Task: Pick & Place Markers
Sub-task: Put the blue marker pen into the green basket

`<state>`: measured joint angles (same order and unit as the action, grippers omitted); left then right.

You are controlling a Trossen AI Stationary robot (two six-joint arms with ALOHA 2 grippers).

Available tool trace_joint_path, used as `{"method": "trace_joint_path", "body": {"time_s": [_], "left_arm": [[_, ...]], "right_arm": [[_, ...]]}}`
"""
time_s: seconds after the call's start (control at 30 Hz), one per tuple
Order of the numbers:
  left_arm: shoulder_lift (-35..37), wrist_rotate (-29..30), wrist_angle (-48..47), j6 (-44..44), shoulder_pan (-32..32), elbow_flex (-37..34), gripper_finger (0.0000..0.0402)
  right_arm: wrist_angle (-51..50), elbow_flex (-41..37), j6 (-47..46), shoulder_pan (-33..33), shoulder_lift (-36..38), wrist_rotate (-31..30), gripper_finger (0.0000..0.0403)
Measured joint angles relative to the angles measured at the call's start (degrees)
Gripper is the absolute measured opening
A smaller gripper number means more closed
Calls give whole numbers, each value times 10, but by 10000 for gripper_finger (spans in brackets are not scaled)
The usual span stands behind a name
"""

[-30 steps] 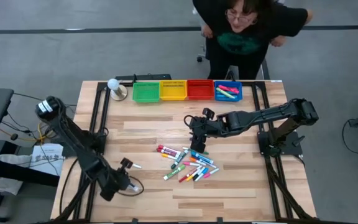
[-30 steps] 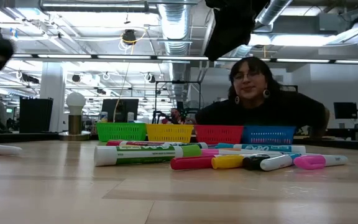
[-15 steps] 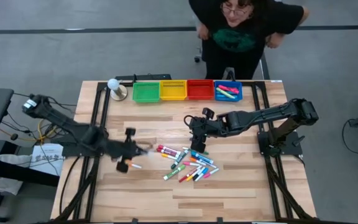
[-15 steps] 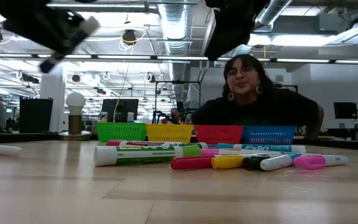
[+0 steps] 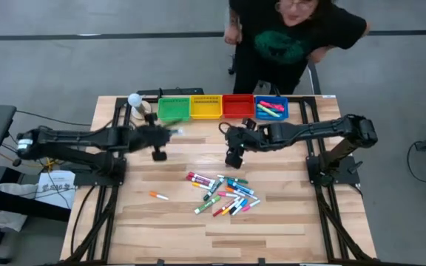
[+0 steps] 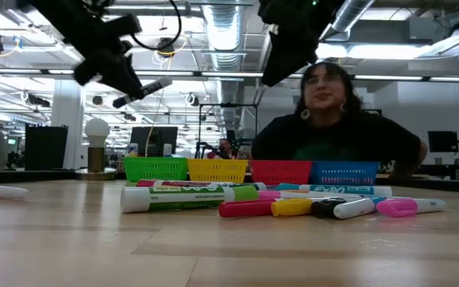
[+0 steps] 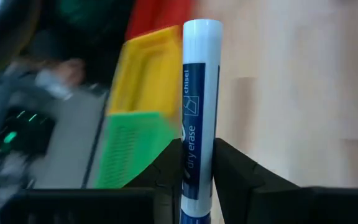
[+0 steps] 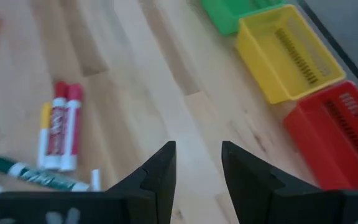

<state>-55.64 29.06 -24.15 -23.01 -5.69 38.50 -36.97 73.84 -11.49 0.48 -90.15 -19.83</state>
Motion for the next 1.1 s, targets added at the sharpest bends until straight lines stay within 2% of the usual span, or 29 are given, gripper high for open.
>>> {"method": "trace_joint_path", "body": {"time_s": [0.23,0.37,0.5,0.7,1.1], "left_arm": [[-25,-52,85,-138,-162,0,66],[-72,-54,128,-203,-215,0,66],[-132,-103,150,-218,-259,0,66],[-184,-112,227,-206,-294,0,70],[-224,-91,231,-222,-303,0,82]], "right_arm": [[4,0,0,-51,0,2,118],[14,0,0,-72,0,2,118],[25,0,0,-87,0,4,118],[28,0,0,-97,0,4,118],[28,0,0,-96,0,4,118]]}}
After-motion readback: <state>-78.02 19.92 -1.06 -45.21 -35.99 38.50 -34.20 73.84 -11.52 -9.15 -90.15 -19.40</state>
